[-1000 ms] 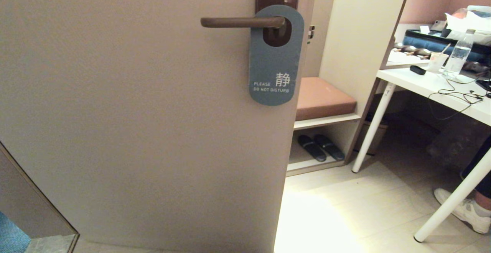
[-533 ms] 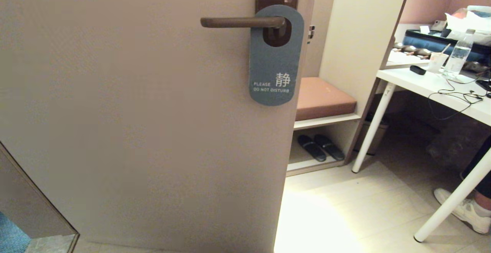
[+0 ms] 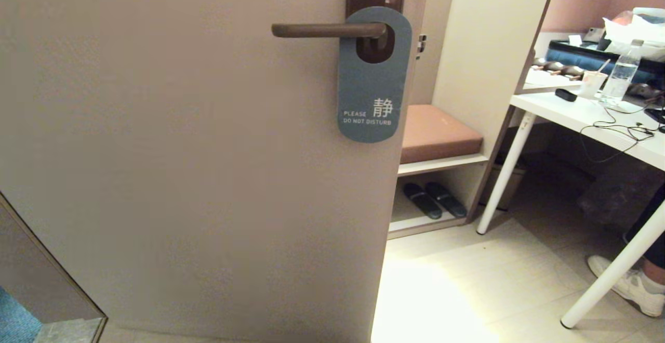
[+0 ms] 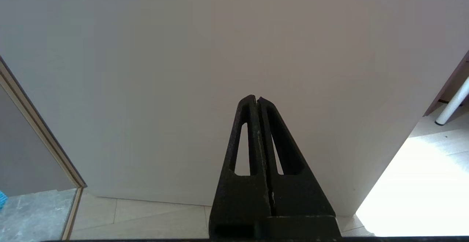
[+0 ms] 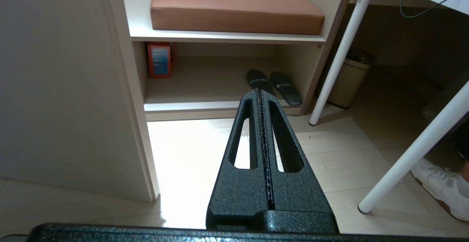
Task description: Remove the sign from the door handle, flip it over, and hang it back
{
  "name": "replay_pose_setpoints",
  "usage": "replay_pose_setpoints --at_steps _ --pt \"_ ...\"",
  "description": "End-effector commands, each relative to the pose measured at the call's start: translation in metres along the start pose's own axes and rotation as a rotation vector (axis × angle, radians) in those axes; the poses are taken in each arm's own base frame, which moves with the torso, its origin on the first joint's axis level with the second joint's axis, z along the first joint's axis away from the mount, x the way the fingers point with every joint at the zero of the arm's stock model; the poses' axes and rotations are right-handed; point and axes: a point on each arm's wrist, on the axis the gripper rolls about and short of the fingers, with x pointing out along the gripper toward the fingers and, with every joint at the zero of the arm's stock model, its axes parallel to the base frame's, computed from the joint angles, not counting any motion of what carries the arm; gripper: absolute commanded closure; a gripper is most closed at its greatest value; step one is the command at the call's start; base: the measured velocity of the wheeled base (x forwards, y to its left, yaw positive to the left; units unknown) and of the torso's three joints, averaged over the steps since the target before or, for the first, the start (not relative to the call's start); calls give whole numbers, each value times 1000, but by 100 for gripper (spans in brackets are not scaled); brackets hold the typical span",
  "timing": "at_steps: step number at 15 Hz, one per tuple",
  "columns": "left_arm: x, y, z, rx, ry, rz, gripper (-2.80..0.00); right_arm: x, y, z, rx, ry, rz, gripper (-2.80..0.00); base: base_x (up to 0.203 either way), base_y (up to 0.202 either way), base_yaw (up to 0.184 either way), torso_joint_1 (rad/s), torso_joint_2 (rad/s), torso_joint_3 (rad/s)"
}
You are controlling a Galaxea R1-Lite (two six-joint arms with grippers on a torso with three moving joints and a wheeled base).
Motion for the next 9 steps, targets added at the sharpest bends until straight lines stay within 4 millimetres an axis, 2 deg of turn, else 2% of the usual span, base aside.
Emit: replay_pose_setpoints --at_steps 1,9 --pt "0 0 0 -1 0 0 0 0 0 0 -1 2 1 0 0 0 0 0 0 0" --pt "0 0 0 -1 0 0 0 0 0 0 -1 1 -1 0 0 0 0 0 0 0"
